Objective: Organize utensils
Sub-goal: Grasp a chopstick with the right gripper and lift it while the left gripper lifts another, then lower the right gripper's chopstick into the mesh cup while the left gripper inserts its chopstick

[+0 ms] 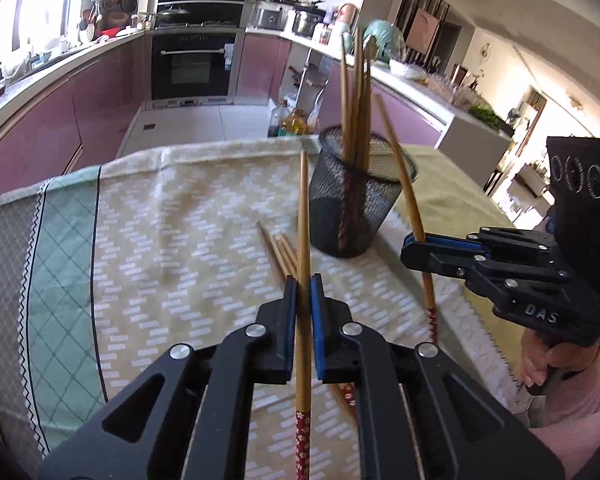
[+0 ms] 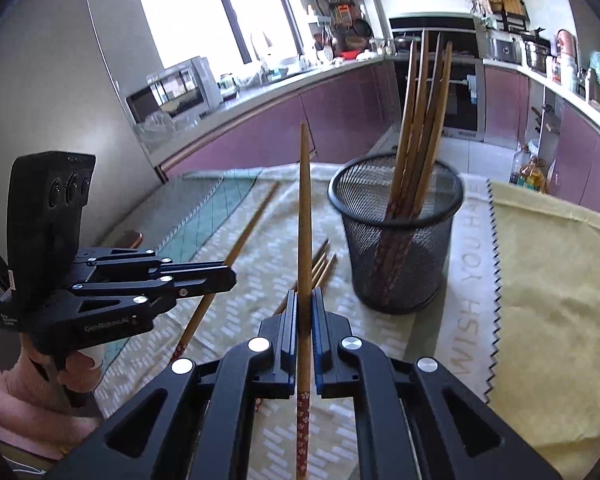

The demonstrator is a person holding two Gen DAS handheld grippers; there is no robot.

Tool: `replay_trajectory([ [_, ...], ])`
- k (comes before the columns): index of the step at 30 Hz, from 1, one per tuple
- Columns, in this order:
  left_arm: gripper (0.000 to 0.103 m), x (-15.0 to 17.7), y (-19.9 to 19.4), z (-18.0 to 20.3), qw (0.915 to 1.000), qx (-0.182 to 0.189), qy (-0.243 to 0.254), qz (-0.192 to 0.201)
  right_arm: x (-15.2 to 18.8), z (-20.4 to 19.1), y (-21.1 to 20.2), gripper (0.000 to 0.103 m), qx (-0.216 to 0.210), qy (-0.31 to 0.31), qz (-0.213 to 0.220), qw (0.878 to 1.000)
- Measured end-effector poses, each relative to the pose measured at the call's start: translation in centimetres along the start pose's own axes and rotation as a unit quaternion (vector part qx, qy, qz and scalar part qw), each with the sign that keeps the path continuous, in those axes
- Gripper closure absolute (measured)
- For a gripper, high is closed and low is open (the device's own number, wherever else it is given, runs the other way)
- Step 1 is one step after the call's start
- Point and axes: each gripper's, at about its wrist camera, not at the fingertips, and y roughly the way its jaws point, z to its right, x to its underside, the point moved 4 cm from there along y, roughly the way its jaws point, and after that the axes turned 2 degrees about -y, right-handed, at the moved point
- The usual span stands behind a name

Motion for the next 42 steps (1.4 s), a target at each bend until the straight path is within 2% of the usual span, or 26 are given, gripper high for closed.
replay_trajectory([
  [12, 0.095, -4.6, -5.4, 1.9, 0.9956, 0.055, 0.015, 0.075, -3.2, 0.9, -4.9, 0.097, 0.007, -0.002, 0.079, 0.997],
  [26, 0.095, -11.7, -7.2, 3.7, 0.9856, 0.069, 0.01, 0.154, -9.3, 2.9, -7.4, 0.097, 0.022, -0.015, 0.138, 0.99],
  [30, 0.095, -13.0, -7.4, 4.8, 0.9828, 0.073, 0.018, 0.168, -10.3, 3.4, -7.6, 0.097, 0.029, -0.015, 0.148, 0.988],
  [33, 0.095, -13.9, -7.1, 5.4, 0.9815, 0.063, 0.023, 0.18, -10.7, 3.7, -7.7, 0.097, 0.035, -0.014, 0.154, 0.987],
  [37, 0.095, -14.6, -6.3, 5.9, 0.9818, 0.062, 0.021, 0.178, -11.1, 4.1, -7.4, 0.097, 0.038, -0.009, 0.161, 0.986],
  [42, 0.095, -14.4, -5.0, 6.4, 0.9844, 0.04, 0.025, 0.169, -10.7, 4.8, -6.2, 0.097, 0.042, -0.002, 0.15, 0.988],
])
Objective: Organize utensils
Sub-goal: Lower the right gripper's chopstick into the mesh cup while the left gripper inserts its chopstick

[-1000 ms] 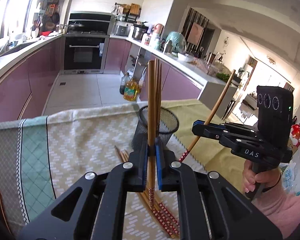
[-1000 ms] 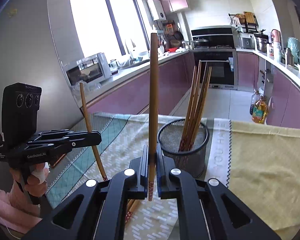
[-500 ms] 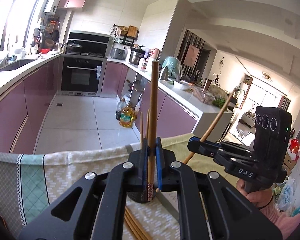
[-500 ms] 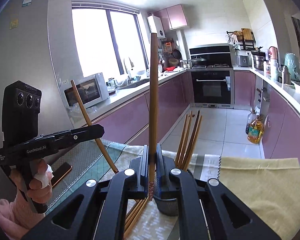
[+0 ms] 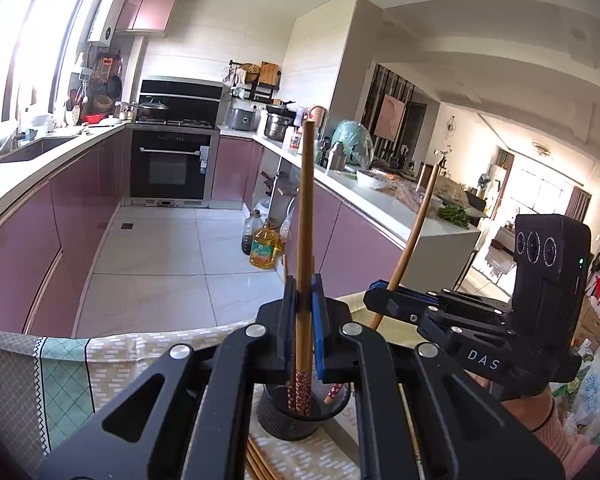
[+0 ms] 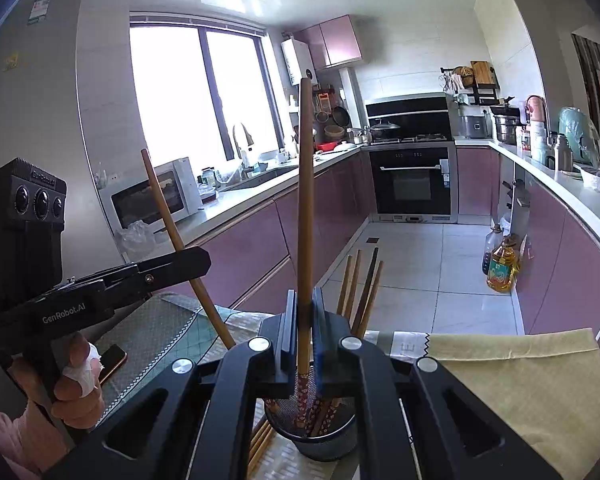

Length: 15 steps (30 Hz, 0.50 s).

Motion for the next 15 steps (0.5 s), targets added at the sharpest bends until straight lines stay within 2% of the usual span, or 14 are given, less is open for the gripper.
replay_trajectory([
  [6, 0.095, 1.8, 2.7, 0.1, 0.9983, -0.032, 0.025, -0.042, 1.6, 0.6, 2.0, 0.097, 0.005, 0.011, -0.039, 0.999],
  [15, 0.095, 4.4, 6.0, -0.3, 0.9916, -0.028, 0.043, -0.119, 3.9, 1.3, 4.6, 0.097, 0.016, 0.026, -0.106, 0.994],
])
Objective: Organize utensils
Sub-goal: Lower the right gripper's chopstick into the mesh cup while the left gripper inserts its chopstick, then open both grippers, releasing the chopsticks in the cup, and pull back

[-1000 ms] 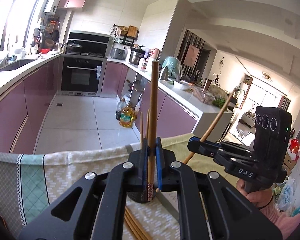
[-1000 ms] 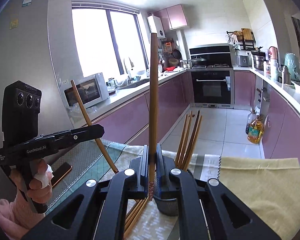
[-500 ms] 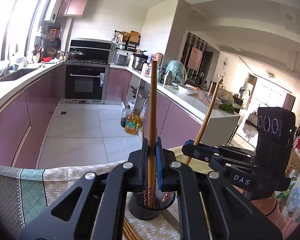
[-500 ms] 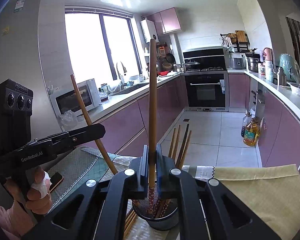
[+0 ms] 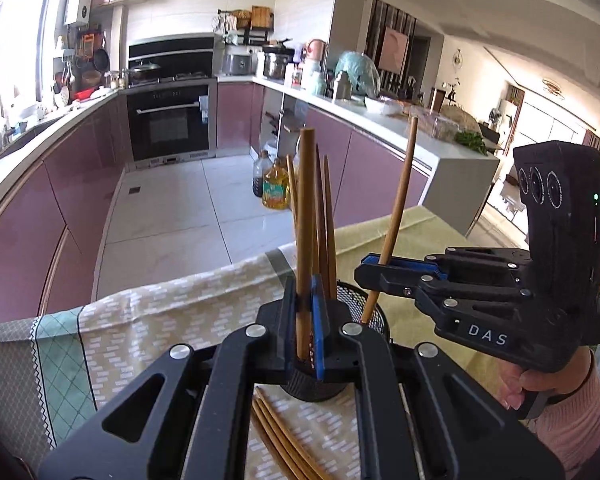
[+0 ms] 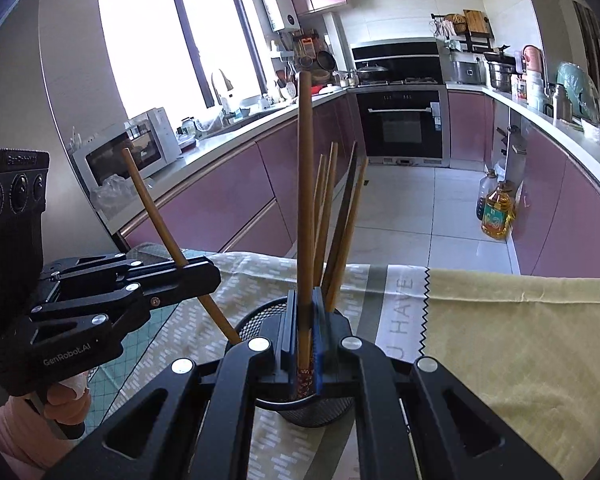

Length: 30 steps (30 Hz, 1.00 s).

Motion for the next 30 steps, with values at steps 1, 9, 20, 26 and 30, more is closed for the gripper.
replay_trajectory([
  [1, 0.095, 0.1, 0.2, 0.0, 1.0, 0.002, 0.0, -0.006, 0.1, 0.1, 0.3, 0.097, 0.001, 0.004, -0.004, 1.0],
  [9, 0.095, -0.1, 2.6, -1.3, 0.9996, 0.001, -0.009, -0.028, 0.6, 1.3, 1.8, 0.095, 0.007, 0.031, -0.021, 0.999],
  [20, 0.085, 1.2, 2.6, -2.0, 0.9994, -0.004, -0.029, -0.016, 0.5, 1.3, 0.8, 0.08, 0.007, 0.031, 0.0, 0.999],
  [26, 0.06, 3.0, -0.5, -2.9, 0.9985, -0.028, -0.039, 0.025, 1.0, -0.2, -1.0, 0.075, -0.003, 0.015, 0.021, 1.0],
  [30, 0.055, 4.9, -2.5, -3.5, 0.998, -0.039, -0.034, 0.037, 1.9, -2.1, -3.4, 0.065, -0.029, -0.013, 0.04, 0.999],
])
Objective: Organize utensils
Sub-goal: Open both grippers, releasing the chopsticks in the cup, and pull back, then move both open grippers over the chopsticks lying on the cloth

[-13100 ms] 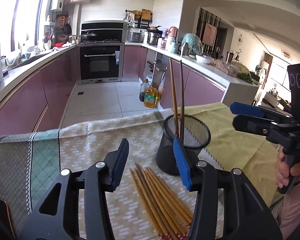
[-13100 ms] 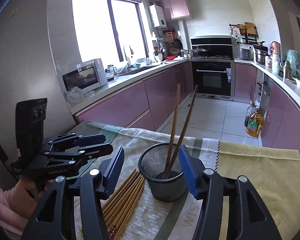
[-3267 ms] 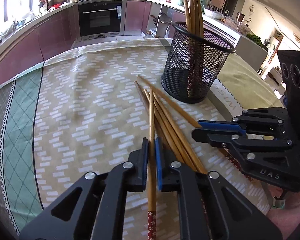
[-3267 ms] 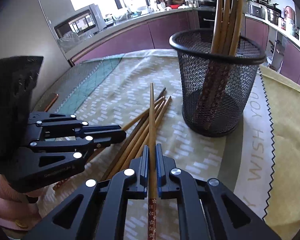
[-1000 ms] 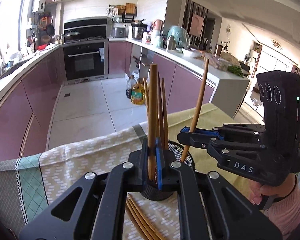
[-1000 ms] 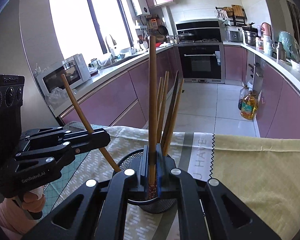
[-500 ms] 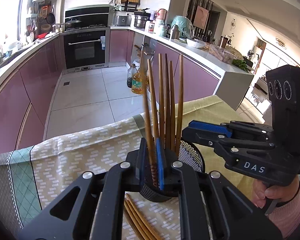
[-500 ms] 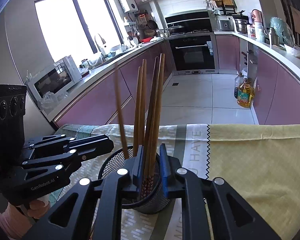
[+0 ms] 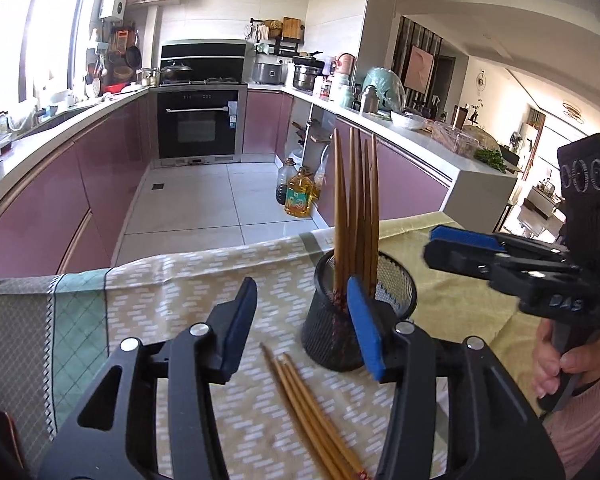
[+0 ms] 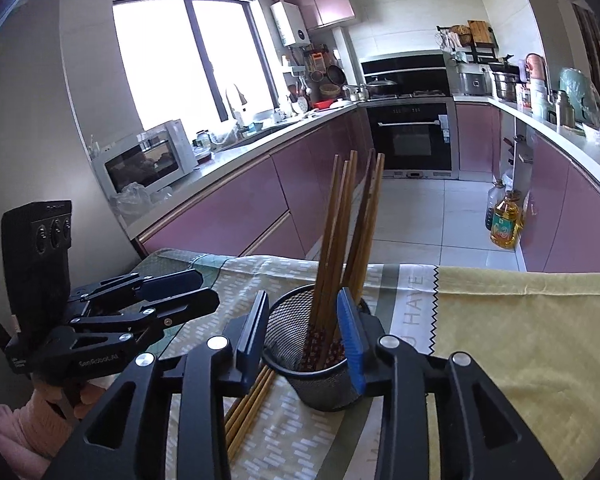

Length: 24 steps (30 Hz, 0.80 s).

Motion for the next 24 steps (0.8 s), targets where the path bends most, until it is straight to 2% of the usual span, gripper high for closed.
replay_trajectory([
  [5, 0.054, 3.6, -0.5, -0.8, 0.9993, -0.018, 0.014, -0.029, 2.6, -2.3, -1.0, 0.061, -0.031, -0.023, -0.015, 0.999],
  [13, 0.054, 9.9, 0.9, -2.0, 0.9941, -0.031, 0.014, -0.103, 8.6, -3.6, 2.8, 0.061, -0.033, -0.007, -0.107, 0.994],
  [18, 0.054, 11.9, 1.4, -2.5, 0.9916, -0.034, 0.004, -0.125, 11.0, -4.7, 4.7, 0.061, -0.028, -0.013, -0.141, 0.99],
  [24, 0.054, 13.2, 1.2, -2.6, 0.9904, -0.035, 0.0, -0.134, 12.1, -5.8, 5.5, 0.061, -0.014, -0.025, -0.153, 0.988],
])
